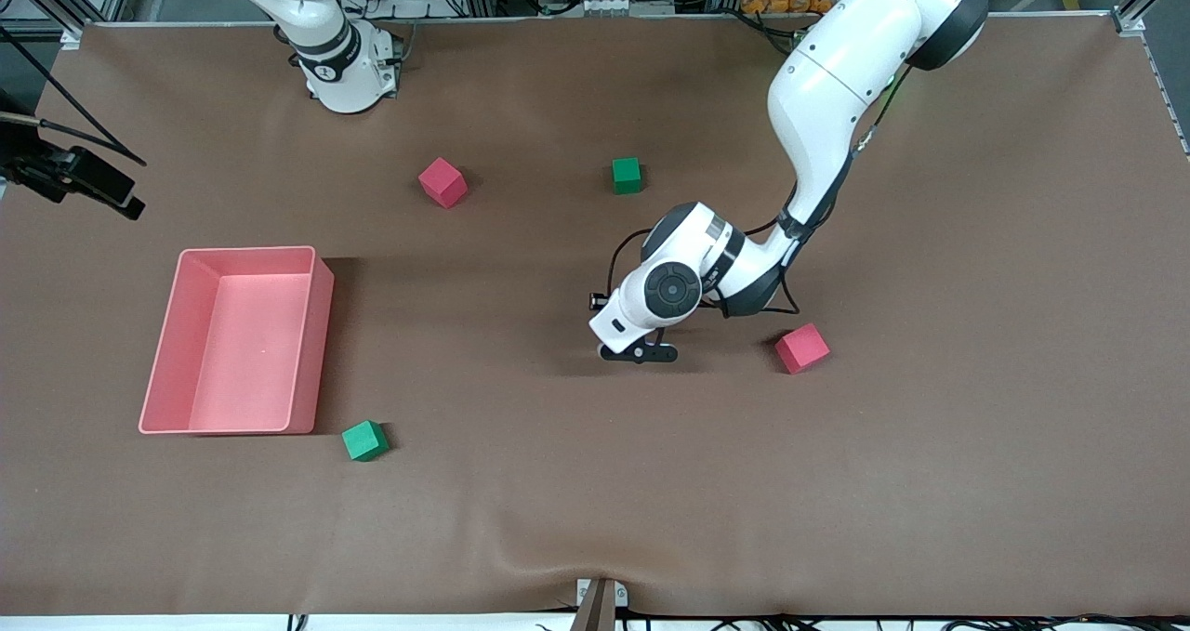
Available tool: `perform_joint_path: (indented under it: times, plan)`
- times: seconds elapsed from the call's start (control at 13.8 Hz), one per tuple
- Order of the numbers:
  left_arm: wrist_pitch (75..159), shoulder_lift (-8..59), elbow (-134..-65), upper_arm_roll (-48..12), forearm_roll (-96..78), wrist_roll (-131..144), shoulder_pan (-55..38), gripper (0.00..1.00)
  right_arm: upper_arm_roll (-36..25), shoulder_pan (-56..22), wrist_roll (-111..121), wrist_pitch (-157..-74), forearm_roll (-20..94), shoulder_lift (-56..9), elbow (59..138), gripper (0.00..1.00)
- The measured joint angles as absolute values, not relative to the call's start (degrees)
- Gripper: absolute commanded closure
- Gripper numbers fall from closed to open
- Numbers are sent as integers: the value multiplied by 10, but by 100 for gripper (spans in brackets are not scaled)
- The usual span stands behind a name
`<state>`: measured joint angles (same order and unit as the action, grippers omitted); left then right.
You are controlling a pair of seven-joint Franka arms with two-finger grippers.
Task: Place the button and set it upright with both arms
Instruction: 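Grasp the button with the left gripper, then set the button upright on the table and release with the left gripper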
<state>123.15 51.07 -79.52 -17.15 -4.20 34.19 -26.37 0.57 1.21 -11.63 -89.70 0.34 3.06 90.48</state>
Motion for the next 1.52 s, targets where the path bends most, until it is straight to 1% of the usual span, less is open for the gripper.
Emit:
perform_joint_path:
  times: [0.15, 0.22, 0.29, 0.36, 0.44, 0.65, 0.94, 1.09, 1.38, 1.52]
  plan:
    - [1232, 511, -795, -171, -42, 342, -264, 51, 5, 12, -90, -895, 0, 31, 903, 0]
    - [1232, 511, -795, -171, -42, 342, -264, 61, 5, 12, -76, -895, -1, 31, 900, 0]
    - [1232, 511, -795, -171, -42, 342, -264, 77, 4, 12, -65, -892, -3, 31, 897, 0]
    - [1232, 512, -795, -171, -42, 342, -264, 91, 4, 12, -60, -884, -4, 31, 893, 0]
    - [1232, 512, -795, -171, -42, 342, -264, 100, 4, 12, -57, -873, -4, 30, 886, 0]
    - [1232, 512, -794, -171, -42, 358, -265, 100, 4, 12, -47, -840, -22, 14, 852, 0]
    - [1235, 511, -784, -168, -40, 394, -272, 100, -7, 12, -10, -830, -24, -7, 831, 0]
    - [1237, 507, -771, -155, -23, 423, -288, 100, -13, 12, -3, -829, -24, -7, 830, 0]
    - [1241, 486, -737, -118, 85, 544, -346, 100, -13, 12, -2, -826, -23, -7, 829, 0]
    - [1276, 482, -731, -110, 172, 603, -378, 100, -13, 12, -2, -822, -21, -7, 828, 0]
